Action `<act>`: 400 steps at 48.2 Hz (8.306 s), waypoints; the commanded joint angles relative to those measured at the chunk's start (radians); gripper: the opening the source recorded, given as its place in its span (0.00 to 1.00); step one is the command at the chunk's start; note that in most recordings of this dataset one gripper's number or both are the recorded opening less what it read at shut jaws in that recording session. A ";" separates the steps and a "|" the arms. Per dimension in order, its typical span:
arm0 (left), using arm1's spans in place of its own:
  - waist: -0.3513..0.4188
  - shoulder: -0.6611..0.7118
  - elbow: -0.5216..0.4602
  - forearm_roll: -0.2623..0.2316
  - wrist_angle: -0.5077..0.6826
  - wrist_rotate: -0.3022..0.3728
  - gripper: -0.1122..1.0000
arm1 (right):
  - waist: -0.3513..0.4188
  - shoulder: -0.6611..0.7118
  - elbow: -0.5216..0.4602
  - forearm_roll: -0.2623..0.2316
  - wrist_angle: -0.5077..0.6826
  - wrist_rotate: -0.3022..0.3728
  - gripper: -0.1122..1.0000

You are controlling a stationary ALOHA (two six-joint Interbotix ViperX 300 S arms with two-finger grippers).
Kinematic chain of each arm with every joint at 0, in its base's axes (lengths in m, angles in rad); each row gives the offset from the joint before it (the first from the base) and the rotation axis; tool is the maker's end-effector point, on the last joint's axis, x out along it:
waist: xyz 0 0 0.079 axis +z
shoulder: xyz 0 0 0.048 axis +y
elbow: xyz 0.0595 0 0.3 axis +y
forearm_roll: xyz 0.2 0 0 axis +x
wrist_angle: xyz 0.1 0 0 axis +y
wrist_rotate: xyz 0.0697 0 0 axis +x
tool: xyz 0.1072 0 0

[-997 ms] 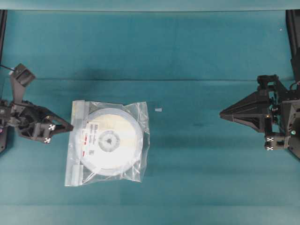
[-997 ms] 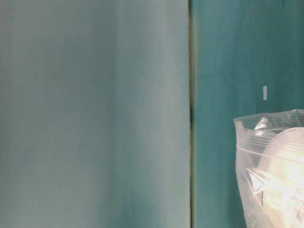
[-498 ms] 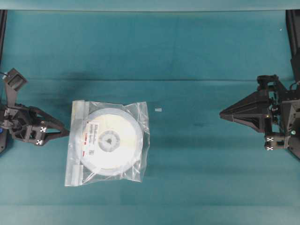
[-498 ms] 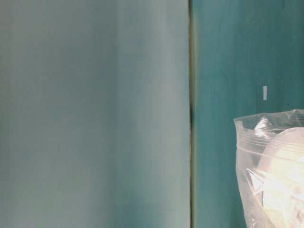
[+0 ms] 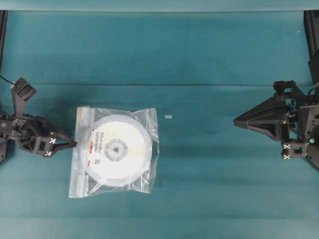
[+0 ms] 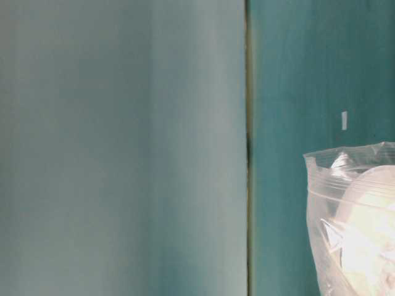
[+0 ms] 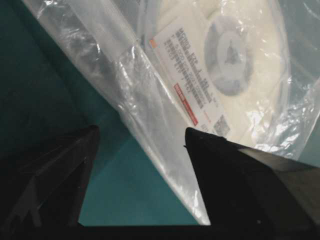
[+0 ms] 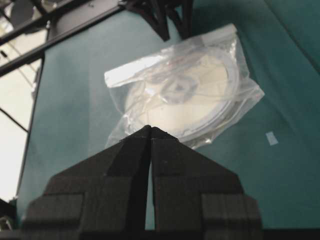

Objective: Take out the reel from the clear zip bag.

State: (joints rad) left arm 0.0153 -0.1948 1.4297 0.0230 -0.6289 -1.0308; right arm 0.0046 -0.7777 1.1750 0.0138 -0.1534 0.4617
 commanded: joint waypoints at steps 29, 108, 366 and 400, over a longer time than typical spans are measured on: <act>0.006 0.123 -0.061 0.003 -0.058 -0.002 0.82 | 0.005 0.009 -0.020 0.002 -0.011 0.038 0.10; 0.051 0.077 -0.094 0.003 0.080 -0.008 0.11 | 0.046 0.911 -0.474 0.048 -0.041 0.575 0.85; 0.055 0.086 -0.133 0.000 0.109 -0.012 0.11 | -0.069 0.324 0.080 0.052 0.267 0.663 0.12; 0.054 0.084 -0.133 0.000 0.109 -0.040 0.11 | -0.025 0.314 0.037 -0.003 0.276 0.621 0.94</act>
State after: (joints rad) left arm 0.0690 -0.1058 1.3054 0.0230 -0.5154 -1.0692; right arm -0.0230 -0.4541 1.2395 0.0230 0.1197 1.1029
